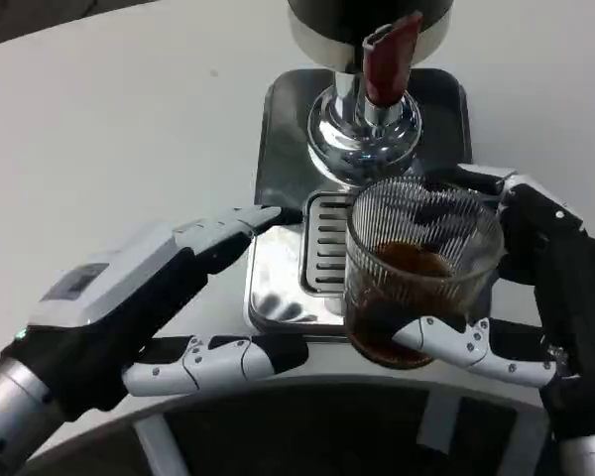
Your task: Grasp the cup under the faucet to collect the drink, then remove the cup.
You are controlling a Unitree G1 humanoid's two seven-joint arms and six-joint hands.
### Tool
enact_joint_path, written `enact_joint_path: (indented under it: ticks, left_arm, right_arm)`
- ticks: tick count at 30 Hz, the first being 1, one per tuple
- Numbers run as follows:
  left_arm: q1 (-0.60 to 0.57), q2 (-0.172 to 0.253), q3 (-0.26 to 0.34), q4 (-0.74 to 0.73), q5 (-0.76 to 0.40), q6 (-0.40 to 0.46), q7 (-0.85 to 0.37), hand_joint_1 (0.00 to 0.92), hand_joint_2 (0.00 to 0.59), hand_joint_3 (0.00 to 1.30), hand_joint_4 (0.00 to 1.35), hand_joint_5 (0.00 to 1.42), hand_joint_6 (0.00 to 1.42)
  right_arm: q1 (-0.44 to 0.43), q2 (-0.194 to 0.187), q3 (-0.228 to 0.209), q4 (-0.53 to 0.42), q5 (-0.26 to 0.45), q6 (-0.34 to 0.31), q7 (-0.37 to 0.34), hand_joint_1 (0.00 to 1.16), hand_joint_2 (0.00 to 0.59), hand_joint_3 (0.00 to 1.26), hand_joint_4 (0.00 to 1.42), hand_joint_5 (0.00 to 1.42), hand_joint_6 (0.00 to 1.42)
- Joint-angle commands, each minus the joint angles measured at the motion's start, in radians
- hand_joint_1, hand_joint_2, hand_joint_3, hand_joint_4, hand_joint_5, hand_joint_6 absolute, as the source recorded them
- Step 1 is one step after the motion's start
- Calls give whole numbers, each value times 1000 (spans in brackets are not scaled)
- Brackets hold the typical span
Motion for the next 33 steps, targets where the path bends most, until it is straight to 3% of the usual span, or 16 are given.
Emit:
enact_joint_path:
  ticks: [1,18,33]
  left_arm:
    - [58,33,39,-49,25,29,-15,0,99,117,23,40,78]
    - [143,73,77,-145,71,129,-51,0,89,49,0,0,47]
    - [176,60,93,-161,68,125,-56,0,89,38,0,0,45]
  right_arm:
    - [-4,-4,18,-31,20,-35,15,1087,101,956,1053,1178,1273]
    - [-35,-3,29,-15,22,-38,29,1086,101,966,1067,1191,1290]
    - [-45,-7,45,-4,26,-34,41,1086,96,972,1080,1204,1290]
